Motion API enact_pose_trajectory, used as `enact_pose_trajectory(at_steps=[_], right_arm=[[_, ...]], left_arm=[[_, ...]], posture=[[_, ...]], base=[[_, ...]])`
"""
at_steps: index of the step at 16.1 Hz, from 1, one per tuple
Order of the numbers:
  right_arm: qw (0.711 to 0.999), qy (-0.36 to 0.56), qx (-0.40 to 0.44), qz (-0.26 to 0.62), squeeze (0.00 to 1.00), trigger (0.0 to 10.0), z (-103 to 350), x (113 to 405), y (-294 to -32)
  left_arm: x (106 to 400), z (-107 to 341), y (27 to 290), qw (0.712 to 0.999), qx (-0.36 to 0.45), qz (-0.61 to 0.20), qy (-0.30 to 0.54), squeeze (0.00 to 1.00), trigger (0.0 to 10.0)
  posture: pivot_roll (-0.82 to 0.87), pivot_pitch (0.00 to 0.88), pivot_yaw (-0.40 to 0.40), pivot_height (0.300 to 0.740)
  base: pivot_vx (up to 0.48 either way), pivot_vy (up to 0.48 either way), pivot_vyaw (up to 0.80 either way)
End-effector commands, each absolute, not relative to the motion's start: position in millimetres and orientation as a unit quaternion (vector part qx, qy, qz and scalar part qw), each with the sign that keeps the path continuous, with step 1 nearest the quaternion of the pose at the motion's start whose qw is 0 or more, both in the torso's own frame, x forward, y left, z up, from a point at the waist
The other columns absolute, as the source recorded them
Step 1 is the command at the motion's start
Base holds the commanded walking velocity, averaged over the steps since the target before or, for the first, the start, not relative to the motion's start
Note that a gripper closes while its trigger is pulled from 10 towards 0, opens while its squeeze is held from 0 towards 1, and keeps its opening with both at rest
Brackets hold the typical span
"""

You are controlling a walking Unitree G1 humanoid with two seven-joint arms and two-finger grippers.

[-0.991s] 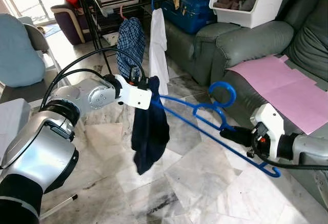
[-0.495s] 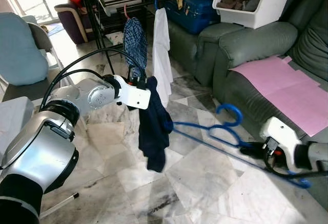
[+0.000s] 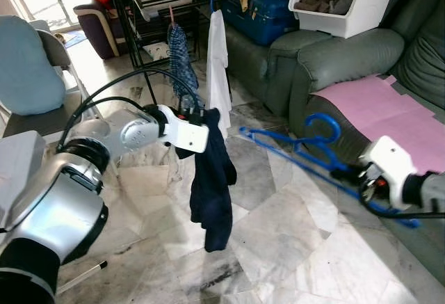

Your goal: Hang hanger

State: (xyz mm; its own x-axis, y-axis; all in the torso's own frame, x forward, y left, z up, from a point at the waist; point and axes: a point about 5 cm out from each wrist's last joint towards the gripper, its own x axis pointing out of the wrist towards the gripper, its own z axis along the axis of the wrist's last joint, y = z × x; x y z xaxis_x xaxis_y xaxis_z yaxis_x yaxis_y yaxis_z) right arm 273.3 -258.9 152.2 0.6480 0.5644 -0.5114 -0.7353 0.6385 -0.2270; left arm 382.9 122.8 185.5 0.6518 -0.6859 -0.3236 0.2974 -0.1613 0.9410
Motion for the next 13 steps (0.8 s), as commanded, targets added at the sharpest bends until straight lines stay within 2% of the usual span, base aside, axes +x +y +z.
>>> enact_pose_trajectory(at_steps=[1,3,4,5,6,8,10,11,12,13], right_arm=[[0.88,0.19,-0.203,0.386,0.0,10.0,157,272,-253],[0.87,0.199,-0.17,0.418,0.0,10.0,155,266,-247],[0.86,0.211,-0.163,0.435,0.0,10.0,150,262,-250],[0.86,0.21,-0.164,0.434,0.0,10.0,149,263,-251],[0.861,0.208,-0.151,0.438,0.0,10.0,151,263,-251],[0.861,0.21,-0.148,0.439,0.0,10.0,151,261,-251],[0.856,0.215,-0.143,0.448,0.0,10.0,147,259,-246],[0.855,0.213,-0.139,0.452,0.0,10.0,145,258,-242],[0.855,0.213,-0.134,0.454,0.0,10.0,142,256,-239],[0.853,0.215,-0.134,0.456,0.0,10.0,140,254,-238]], left_arm=[[384,195,122,0.642,0.644,-0.382,-0.168,0.0,10.0],[382,196,116,0.647,0.63,-0.388,-0.181,0.0,10.0],[380,197,112,0.659,0.609,-0.399,-0.19,0.0,10.0],[379,197,111,0.661,0.603,-0.403,-0.193,0.0,10.0],[376,196,106,0.676,0.575,-0.415,-0.203,0.0,10.0],[372,194,102,0.68,0.557,-0.425,-0.215,0.0,10.0],[374,184,102,0.759,0.468,-0.418,-0.174,0.0,10.0],[375,175,101,0.828,0.371,-0.393,-0.148,0.0,10.0],[373,163,100,0.869,0.294,-0.378,-0.125,0.0,10.0],[369,153,98,0.884,0.259,-0.372,-0.116,0.0,10.0]], posture=[[-0.12,0.0,0.074,0.74],[-0.12,0.0,0.072,0.74],[-0.12,0.0,0.072,0.74],[-0.12,0.0,0.072,0.74],[-0.12,0.0,0.072,0.74],[-0.13,0.0,0.068,0.74],[-0.13,0.0,0.07,0.74],[-0.13,0.0,0.073,0.74],[-0.13,0.0,0.073,0.74],[-0.13,0.0,0.069,0.74]], base=[[0.0,0.0,0.0],[0.0,0.0,0.0],[0.0,0.0,0.0],[0.0,0.0,0.0],[0.0,0.0,0.0],[0.0,0.0,0.0],[0.0,0.0,0.0],[0.0,0.0,0.0],[0.0,0.0,0.0],[0.0,0.0,0.0]])
